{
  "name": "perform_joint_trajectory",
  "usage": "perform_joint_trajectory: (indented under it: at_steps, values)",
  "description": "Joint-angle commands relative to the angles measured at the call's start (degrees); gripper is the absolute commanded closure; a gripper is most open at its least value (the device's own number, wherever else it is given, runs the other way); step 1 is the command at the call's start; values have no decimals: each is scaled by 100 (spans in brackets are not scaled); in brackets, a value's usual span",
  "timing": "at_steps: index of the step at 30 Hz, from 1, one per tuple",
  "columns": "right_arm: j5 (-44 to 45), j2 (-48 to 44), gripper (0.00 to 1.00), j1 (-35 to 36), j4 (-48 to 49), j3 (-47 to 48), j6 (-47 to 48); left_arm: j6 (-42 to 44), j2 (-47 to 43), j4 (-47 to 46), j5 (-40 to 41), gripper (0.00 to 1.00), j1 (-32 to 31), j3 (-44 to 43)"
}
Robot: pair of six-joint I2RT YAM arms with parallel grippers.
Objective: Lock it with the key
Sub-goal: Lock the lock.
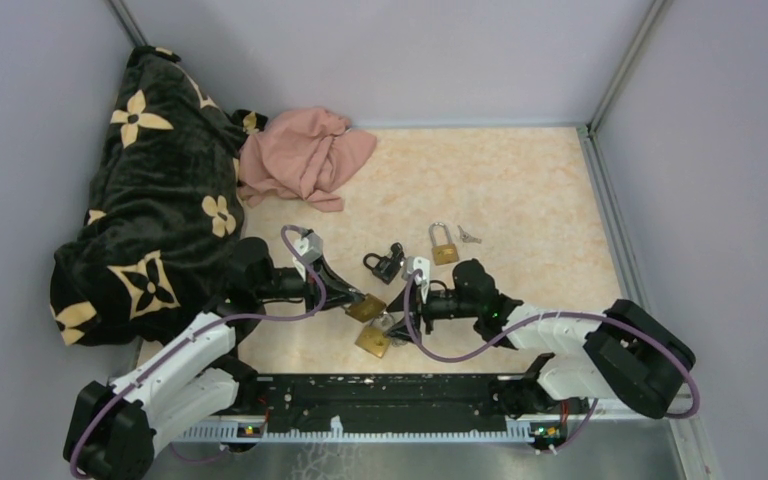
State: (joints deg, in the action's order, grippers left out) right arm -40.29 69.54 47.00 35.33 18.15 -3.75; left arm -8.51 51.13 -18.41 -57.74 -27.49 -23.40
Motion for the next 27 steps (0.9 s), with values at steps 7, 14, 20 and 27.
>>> perform_joint_trajectory:
  at_steps: [7,14,20,27]
  values:
    - [55,344,44,119,1430,251,-258,-208,-143,-655,-325,100,50,-121]
    - [4,552,70,182,1438,374,-267,-255,-115,-708,-316,100,42,-143]
    - [80,463,100,187,1546,306,-268,-316,-125,-731,-318,100,47,-160]
    - [395,157,100,53,1232,-60,178,-83,-133,-465,-800,100,430,-862]
